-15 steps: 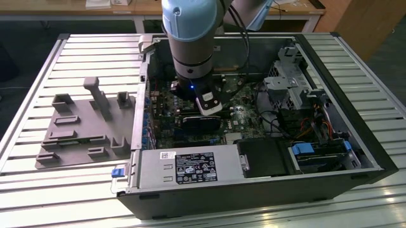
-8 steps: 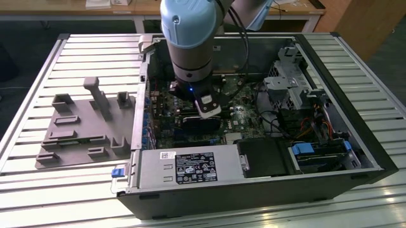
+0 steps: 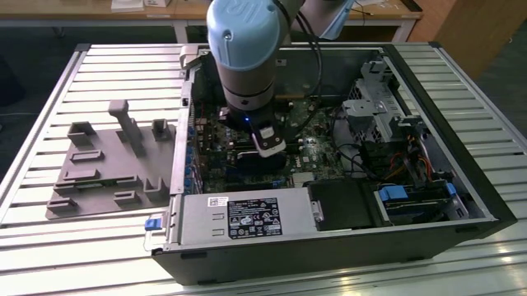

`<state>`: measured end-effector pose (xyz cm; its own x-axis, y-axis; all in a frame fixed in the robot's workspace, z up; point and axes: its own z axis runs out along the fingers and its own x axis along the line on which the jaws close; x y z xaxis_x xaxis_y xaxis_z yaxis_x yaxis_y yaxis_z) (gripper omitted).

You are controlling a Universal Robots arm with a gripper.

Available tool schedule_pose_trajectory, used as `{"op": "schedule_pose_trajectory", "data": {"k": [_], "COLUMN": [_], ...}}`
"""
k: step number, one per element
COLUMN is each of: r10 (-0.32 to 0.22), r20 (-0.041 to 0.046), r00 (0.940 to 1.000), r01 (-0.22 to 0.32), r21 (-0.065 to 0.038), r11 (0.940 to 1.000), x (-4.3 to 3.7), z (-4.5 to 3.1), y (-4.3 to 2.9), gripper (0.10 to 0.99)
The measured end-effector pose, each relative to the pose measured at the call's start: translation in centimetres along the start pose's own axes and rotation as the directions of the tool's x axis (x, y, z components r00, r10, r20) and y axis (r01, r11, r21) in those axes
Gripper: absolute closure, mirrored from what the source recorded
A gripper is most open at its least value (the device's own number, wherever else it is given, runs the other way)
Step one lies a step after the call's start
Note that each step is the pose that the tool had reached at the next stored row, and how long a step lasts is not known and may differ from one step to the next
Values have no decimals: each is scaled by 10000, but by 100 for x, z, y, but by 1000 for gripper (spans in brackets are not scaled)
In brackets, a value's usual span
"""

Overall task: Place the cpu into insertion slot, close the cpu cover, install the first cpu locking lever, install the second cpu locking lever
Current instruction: 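Install the second cpu locking lever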

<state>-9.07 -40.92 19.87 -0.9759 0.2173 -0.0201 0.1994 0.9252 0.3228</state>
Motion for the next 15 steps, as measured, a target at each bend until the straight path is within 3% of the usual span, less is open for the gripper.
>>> {"op": "schedule_pose_trajectory", "data": {"k": [15], "r10": [-1], "r20": [-58], "r00": [10000], "r01": [0], "r21": [-243], "r11": [9997], "x": [50], "z": [63], "y": [-36], "gripper": [984]}}
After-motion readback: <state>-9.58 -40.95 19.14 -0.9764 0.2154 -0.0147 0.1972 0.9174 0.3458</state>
